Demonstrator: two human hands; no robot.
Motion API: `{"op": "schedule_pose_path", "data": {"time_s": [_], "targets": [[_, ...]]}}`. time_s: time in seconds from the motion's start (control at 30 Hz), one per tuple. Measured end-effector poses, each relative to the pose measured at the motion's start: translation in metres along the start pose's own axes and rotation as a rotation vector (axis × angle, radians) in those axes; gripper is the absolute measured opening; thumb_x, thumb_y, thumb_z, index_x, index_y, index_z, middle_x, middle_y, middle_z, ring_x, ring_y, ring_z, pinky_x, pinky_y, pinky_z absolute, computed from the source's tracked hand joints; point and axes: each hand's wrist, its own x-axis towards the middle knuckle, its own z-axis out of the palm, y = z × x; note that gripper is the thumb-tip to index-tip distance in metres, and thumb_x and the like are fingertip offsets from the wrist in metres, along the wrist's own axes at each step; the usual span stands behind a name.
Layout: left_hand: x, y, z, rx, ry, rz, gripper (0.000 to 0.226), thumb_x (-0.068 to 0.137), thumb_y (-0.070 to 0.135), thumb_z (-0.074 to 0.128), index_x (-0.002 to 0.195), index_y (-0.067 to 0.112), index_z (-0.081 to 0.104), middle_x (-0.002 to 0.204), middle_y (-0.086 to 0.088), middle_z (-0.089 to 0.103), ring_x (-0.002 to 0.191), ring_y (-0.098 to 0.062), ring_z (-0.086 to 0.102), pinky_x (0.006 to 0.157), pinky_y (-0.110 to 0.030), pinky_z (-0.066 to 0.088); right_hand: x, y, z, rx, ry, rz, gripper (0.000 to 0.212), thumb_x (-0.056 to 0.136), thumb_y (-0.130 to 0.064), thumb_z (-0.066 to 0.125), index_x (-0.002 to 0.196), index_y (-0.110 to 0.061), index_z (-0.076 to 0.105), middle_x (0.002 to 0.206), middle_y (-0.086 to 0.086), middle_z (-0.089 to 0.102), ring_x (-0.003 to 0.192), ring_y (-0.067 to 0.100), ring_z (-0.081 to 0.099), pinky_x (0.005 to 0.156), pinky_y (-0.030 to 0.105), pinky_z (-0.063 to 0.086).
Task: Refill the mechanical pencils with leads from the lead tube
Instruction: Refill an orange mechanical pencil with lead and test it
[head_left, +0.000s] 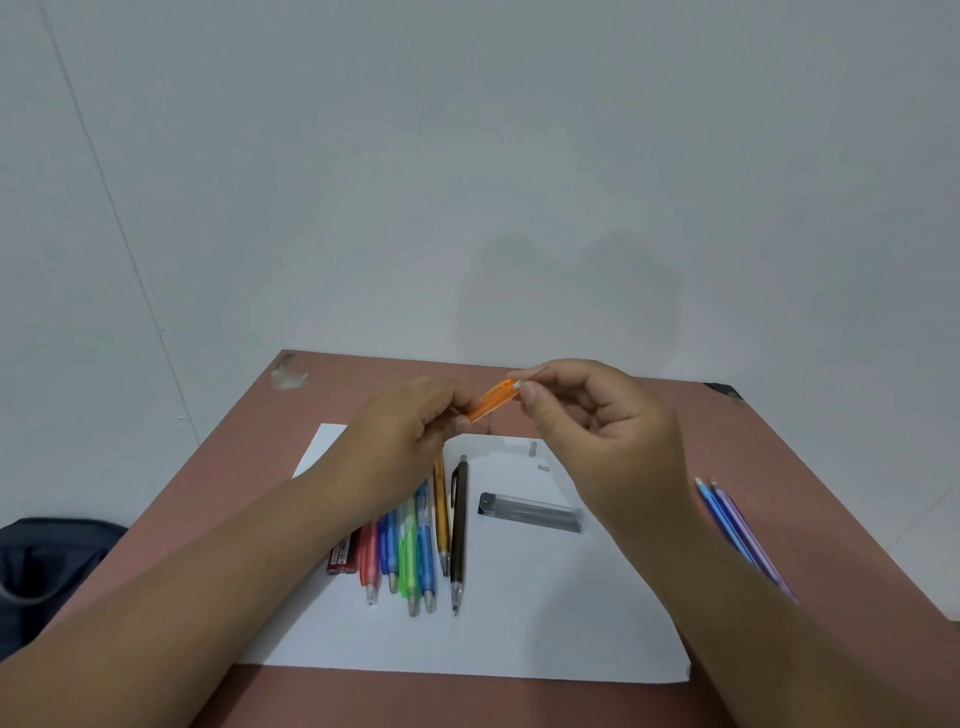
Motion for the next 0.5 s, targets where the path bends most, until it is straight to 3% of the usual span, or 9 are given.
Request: {"op": "schedule_pose_path", "data": {"time_s": [0.23, 0.3, 0.37, 0.43, 0.5], "targets": [[0.000, 0.007, -0.004, -0.041, -0.008, -0.043, 0.039, 0.096, 0.011, 0.061, 0.092, 0.050, 0.058, 0.092, 0.023, 0.063, 0.096, 0.000, 0.057, 0.077, -0.008, 0.041, 0.003, 0.003, -0.002, -0.068, 0.020, 0.086, 0.018, 0.088, -0.005, 0.076, 0.102, -0.015, 0.077, 0.093, -0.005, 0.078, 0.090, 0.010, 0.075, 0.082, 0.021, 0.058], [-0.001, 0.009, -0.005, -0.042, -0.004, -0.041, 0.041, 0.096, 0.012, 0.062, 0.090, 0.052, 0.057, 0.093, 0.027, 0.063, 0.096, 0.001, 0.056, 0.076, -0.007, 0.039, 0.006, 0.005, -0.004, -0.153, 0.041, 0.143, 0.016, 0.090, -0.008, 0.074, 0.099, -0.021, 0.077, 0.087, -0.008, 0.077, 0.082, 0.010, 0.074, 0.076, 0.021, 0.059], [-0.001, 0.011, -0.006, -0.034, 0.000, -0.047, 0.039, 0.096, 0.013, 0.062, 0.089, 0.051, 0.055, 0.095, 0.032, 0.061, 0.095, 0.004, 0.055, 0.076, -0.005, 0.038, 0.011, 0.009, -0.010, -0.345, 0.055, 0.226, 0.015, 0.092, -0.014, 0.070, 0.095, -0.026, 0.076, 0.080, -0.013, 0.073, 0.075, 0.003, 0.070, 0.068, 0.012, 0.053], [0.000, 0.010, -0.005, -0.025, 0.004, -0.086, 0.032, 0.096, 0.018, 0.063, 0.090, 0.049, 0.055, 0.093, 0.025, 0.061, 0.094, 0.003, 0.056, 0.076, -0.008, 0.041, 0.017, 0.014, -0.019, -0.590, -0.049, 0.328, 0.014, 0.094, -0.018, 0.067, 0.093, -0.029, 0.075, 0.081, -0.018, 0.070, 0.077, -0.003, 0.065, 0.068, 0.009, 0.049], [0.000, 0.009, -0.005, -0.007, 0.005, -0.113, 0.021, 0.096, 0.021, 0.064, 0.094, 0.041, 0.058, 0.095, 0.020, 0.060, 0.095, 0.001, 0.056, 0.077, -0.012, 0.044, 0.020, 0.020, -0.025, -0.764, -0.249, 0.430, 0.014, 0.095, -0.020, 0.065, 0.091, -0.026, 0.077, 0.088, -0.015, 0.071, 0.085, 0.004, 0.066, 0.076, 0.022, 0.052]]}}
